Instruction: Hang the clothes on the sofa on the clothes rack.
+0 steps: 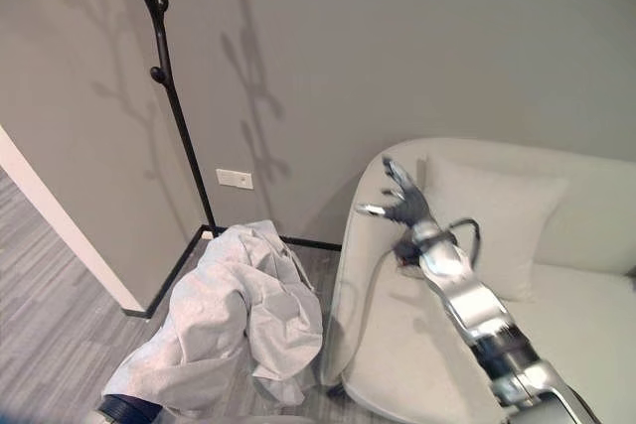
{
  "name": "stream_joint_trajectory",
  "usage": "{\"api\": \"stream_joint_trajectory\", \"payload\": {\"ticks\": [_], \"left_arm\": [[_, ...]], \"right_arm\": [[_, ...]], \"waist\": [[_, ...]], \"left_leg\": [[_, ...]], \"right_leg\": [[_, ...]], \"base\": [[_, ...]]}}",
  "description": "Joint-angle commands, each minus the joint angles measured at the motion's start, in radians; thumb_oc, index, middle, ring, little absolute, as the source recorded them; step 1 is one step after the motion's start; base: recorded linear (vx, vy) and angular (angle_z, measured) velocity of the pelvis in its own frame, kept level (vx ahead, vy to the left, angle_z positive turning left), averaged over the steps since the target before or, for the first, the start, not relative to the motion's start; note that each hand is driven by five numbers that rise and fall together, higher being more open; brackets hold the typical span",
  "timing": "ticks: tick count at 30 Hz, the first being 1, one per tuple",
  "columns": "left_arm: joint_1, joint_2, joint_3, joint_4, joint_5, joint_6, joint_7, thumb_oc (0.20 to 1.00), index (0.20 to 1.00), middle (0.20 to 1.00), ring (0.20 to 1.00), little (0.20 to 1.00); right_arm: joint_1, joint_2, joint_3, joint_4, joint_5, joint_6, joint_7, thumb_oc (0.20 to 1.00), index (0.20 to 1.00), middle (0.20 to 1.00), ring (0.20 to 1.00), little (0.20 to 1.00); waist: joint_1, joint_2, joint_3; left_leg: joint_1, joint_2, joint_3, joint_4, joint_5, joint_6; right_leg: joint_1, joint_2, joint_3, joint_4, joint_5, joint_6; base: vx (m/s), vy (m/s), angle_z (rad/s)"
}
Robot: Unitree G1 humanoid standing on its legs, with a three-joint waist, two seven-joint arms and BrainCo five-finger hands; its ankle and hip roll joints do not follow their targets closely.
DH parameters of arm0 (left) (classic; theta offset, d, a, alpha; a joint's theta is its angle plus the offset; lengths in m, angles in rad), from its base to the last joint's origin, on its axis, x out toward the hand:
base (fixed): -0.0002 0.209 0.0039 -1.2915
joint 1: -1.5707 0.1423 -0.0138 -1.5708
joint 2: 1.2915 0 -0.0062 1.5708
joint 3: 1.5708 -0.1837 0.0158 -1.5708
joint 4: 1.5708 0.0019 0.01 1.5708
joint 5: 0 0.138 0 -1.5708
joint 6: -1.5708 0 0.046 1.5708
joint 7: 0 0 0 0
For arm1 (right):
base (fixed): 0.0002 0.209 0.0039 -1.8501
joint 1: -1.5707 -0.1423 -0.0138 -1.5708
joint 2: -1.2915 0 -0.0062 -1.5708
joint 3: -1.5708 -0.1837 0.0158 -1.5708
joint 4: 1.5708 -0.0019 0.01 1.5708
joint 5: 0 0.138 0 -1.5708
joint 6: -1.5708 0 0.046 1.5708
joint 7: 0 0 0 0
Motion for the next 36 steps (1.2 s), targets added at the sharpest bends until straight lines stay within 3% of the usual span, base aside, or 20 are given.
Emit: {"api": "stream_joint_trajectory", "payload": {"ticks": [1,5,6,11,14,18,24,31,36], "left_arm": [[-0.104,-0.007,0.031,-0.132,0.072,-0.087,-0.032,0.200,0.200,0.200,0.200,0.200],[-0.117,0.003,0.047,-0.203,0.072,-0.109,-0.044,0.200,0.200,0.200,0.200,0.200],[-0.144,0.001,0.055,-0.220,0.068,-0.121,-0.043,0.200,0.200,0.200,0.200,0.200],[-0.184,-0.008,0.057,-0.245,0.063,-0.129,-0.040,0.200,0.200,0.200,0.200,0.200],[-0.207,-0.006,0.063,-0.265,0.081,-0.135,-0.028,0.200,0.200,0.200,0.200,0.200],[-0.282,0.010,0.076,-0.281,0.135,-0.148,0.001,0.200,0.200,0.200,0.200,0.200],[-0.331,0.021,0.052,-0.287,0.120,-0.145,0.002,0.200,0.200,0.200,0.200,0.200],[-0.408,0.055,0.017,-0.330,0.093,-0.153,0.060,0.200,0.200,0.200,0.200,0.200],[-0.478,0.058,-0.040,-0.330,0.064,-0.188,0.104,0.200,0.200,0.200,0.200,0.200]], "right_arm": [[-0.082,-0.021,0.007,-0.016,-0.060,-0.064,0.094,1.000,1.000,1.000,1.000,1.000],[-0.006,0.019,0.047,0.036,0.020,-0.098,0.165,1.000,1.000,1.000,1.000,1.000],[-0.004,0.075,0.099,0.080,0.055,-0.116,0.206,1.000,1.000,1.000,1.000,1.000],[-0.005,0.184,0.174,0.205,0.016,-0.127,0.228,1.000,1.000,1.000,1.000,1.000],[-0.020,0.230,0.199,0.272,-0.047,-0.139,0.195,1.000,1.000,1.000,1.000,1.000],[-0.059,0.242,0.272,0.317,-0.278,-0.154,0.154,1.000,1.000,1.000,1.000,1.000],[-0.088,0.238,0.322,0.310,-0.362,-0.157,0.152,1.000,1.000,1.000,1.000,1.000],[-0.150,0.296,0.359,0.336,-0.596,-0.146,-0.033,1.000,1.000,1.000,1.000,1.000],[-0.168,0.348,0.450,0.344,-0.674,-0.147,-0.057,1.000,1.000,1.000,1.000,1.000]], "waist": [[0.040,0.029,0.008],[0.042,0.037,0.011],[0.046,0.041,0.012],[0.056,0.047,0.007],[0.060,0.052,0.007],[0.072,0.064,0.005],[0.078,0.071,-0.001],[0.090,0.105,-0.002],[0.094,0.124,-0.010]], "left_leg": [[0.028,-0.042,-0.047,0.008,-0.143,0.033],[0.024,-0.050,-0.056,0.008,-0.140,0.031],[0.021,-0.054,-0.057,0.008,-0.138,0.031],[0.015,-0.056,-0.062,0.008,-0.137,0.029],[0.014,-0.057,-0.064,0.008,-0.136,0.029],[0.004,-0.062,-0.073,0.008,-0.133,0.026],[-0.005,-0.064,-0.083,0.008,-0.131,0.025],[-0.017,-0.071,-0.081,0.008,-0.126,0.026],[-0.028,-0.078,-0.088,0.008,-0.122,0.023]], "right_leg": [[-0.096,-0.103,0.011,0.062,0.133,0.044],[-0.090,-0.116,-0.003,0.061,0.135,0.044],[-0.089,-0.120,-0.007,0.058,0.137,0.044],[-0.083,-0.124,-0.026,0.049,0.141,0.044],[-0.081,-0.126,-0.032,0.047,0.142,0.044],[-0.074,-0.134,-0.051,0.037,0.152,0.044],[-0.071,-0.137,-0.064,0.028,0.158,0.044],[-0.071,-0.144,-0.071,0.010,0.164,0.044],[-0.071,-0.157,-0.084,0.004,0.169,0.044]], "base": [[0.00,0.000,0.00],[-0.02,0.006,0.03],[-0.02,0.005,0.05],[0.00,-0.008,0.13],[0.01,-0.003,0.09],[0.01,-0.007,0.11],[0.01,-0.004,0.03],[0.00,-0.002,0.00],[0.00,0.012,0.07]]}}
